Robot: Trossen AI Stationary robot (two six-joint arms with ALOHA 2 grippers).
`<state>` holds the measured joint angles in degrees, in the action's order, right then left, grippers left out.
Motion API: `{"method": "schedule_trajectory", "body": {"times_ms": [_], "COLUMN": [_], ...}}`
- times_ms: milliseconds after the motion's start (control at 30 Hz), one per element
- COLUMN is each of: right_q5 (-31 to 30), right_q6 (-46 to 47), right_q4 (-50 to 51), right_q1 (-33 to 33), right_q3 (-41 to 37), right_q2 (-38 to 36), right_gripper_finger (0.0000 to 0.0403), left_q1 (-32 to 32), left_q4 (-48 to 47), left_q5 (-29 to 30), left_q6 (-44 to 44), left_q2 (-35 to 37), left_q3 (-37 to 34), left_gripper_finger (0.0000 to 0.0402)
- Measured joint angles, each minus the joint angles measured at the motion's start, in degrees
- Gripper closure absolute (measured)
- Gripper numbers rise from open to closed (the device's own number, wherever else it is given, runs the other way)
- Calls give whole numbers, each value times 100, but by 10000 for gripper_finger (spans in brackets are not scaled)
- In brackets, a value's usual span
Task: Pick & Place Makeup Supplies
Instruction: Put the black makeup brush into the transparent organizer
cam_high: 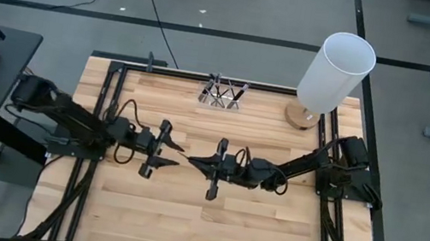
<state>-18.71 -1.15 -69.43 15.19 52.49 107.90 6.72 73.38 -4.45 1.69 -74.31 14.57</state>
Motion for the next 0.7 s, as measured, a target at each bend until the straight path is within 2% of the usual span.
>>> {"method": "schedule_trajectory", "body": {"times_ms": [200, 333, 467, 700], "right_q5": [32, 36, 36, 38], "right_q6": [21, 60, 62, 119], "right_q4": [118, 140, 199, 361], "right_q1": [-6, -9, -17, -8], "right_q3": [57, 57, 59, 61], "right_q2": [49, 54, 52, 52], "right_gripper_finger": [397, 397, 396, 396], "left_q1": [0, 0, 0, 0], "left_q4": [1640, 1651, 1637, 1660], "left_q5": [-124, 95, 3, -179], "left_q6": [-341, -436, -513, -505], "left_q2": [-862, -1071, -1245, -1282], "left_q3": [4, 187, 407, 505], "left_gripper_finger": [207, 210, 222, 266]}}
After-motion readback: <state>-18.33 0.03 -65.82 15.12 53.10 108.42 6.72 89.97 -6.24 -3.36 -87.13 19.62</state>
